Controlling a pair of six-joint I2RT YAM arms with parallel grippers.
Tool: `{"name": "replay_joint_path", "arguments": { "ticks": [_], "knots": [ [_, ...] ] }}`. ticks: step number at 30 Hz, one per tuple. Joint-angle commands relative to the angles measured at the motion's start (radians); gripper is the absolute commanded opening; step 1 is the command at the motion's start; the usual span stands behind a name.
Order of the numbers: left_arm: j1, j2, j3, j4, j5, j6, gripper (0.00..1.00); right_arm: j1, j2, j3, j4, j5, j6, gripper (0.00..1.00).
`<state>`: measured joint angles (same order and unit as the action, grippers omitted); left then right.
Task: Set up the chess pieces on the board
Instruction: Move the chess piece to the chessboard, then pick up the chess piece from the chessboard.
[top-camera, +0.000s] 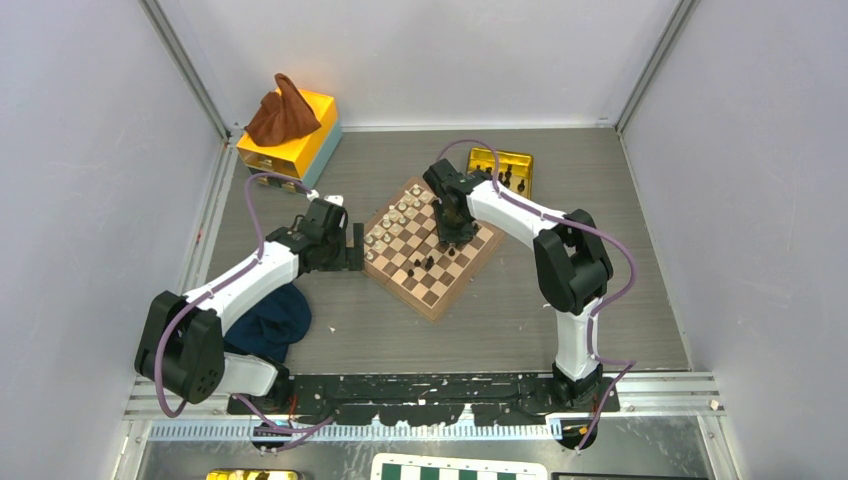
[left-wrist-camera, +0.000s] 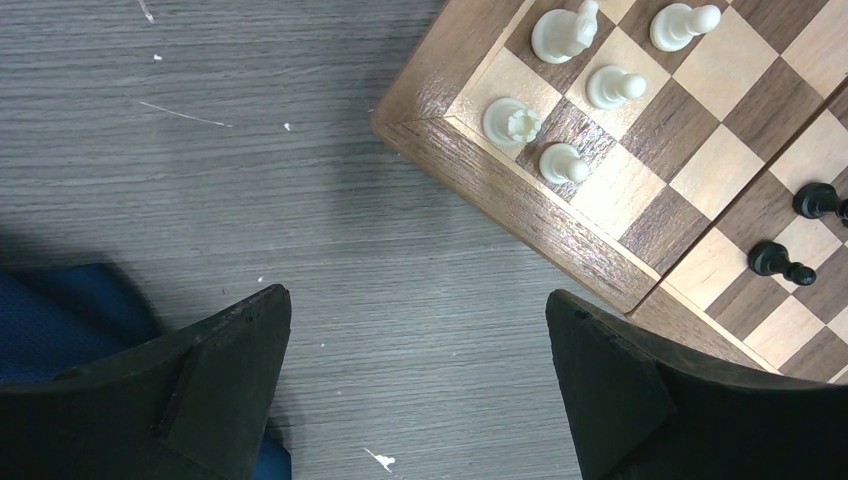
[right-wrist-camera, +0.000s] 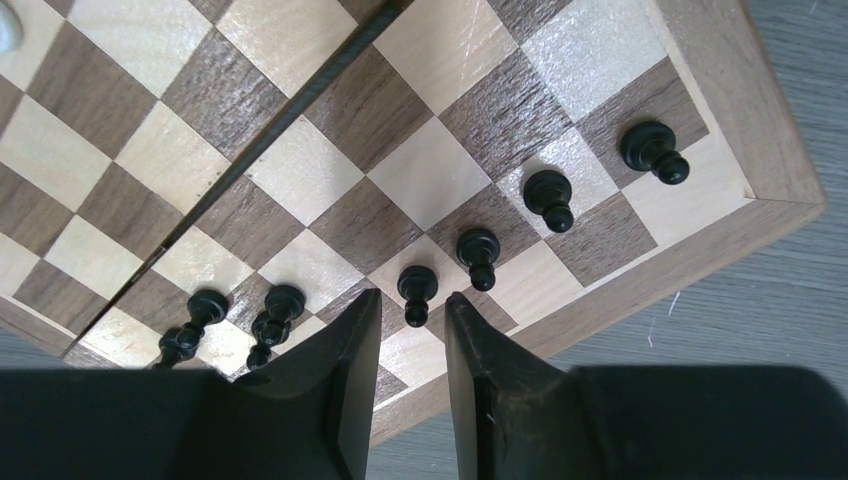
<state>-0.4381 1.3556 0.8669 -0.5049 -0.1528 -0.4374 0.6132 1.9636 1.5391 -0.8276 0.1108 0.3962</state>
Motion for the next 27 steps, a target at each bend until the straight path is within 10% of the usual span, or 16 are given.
{"name": "replay_joint_path", "arguments": {
  "ticks": [1, 27],
  "knots": [
    [0.006, -0.003, 0.011, 0.043, 0.012, 0.000, 0.99, 0.000, -0.053, 0.071, -0.017, 0.010, -0.010, 0.36],
    [0.006, -0.004, 0.009, 0.046, 0.022, -0.004, 0.99, 0.094, -0.017, 0.139, -0.038, 0.000, 0.004, 0.42]
  ]
}}
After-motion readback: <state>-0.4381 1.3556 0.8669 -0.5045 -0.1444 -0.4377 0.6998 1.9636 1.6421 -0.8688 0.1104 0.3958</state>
